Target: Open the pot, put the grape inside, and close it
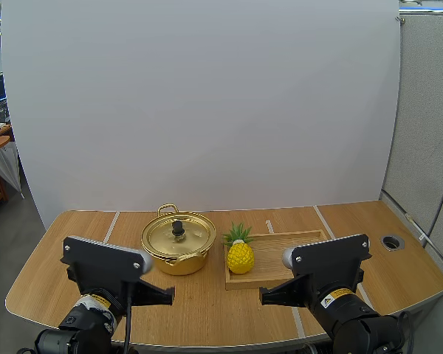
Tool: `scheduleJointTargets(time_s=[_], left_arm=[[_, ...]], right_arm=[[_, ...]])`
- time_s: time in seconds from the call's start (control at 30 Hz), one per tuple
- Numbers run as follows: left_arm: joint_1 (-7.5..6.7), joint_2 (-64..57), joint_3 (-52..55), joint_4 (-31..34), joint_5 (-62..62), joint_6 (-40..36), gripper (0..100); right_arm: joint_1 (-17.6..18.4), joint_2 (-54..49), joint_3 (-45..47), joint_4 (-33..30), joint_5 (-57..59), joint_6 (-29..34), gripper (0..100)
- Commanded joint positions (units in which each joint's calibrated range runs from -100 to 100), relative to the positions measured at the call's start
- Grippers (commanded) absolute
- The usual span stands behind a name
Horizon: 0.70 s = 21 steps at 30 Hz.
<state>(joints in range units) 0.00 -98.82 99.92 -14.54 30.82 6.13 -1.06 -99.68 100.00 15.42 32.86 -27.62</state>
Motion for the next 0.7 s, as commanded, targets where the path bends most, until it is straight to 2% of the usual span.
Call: scheduleJointTargets(time_s=[0.0, 0.1, 0.67], left_arm=[[0.20, 0.3, 0.1, 0.3, -1.9, -4.5, 0], [0.70, 0.3, 0.1, 0.3, -1.2, -8.8, 0], [0.96, 0.3, 0.1, 0.4, -1.2, -9.0, 0]], right_arm=[[0.0, -0.3, 0.0, -0.7, -0.3, 0.9, 0], [0.0, -0.3, 0.0, -0.7, -0.3, 0.9, 0], [0.0, -0.3, 0.0, -0.7, -0.5, 0.3, 0]])
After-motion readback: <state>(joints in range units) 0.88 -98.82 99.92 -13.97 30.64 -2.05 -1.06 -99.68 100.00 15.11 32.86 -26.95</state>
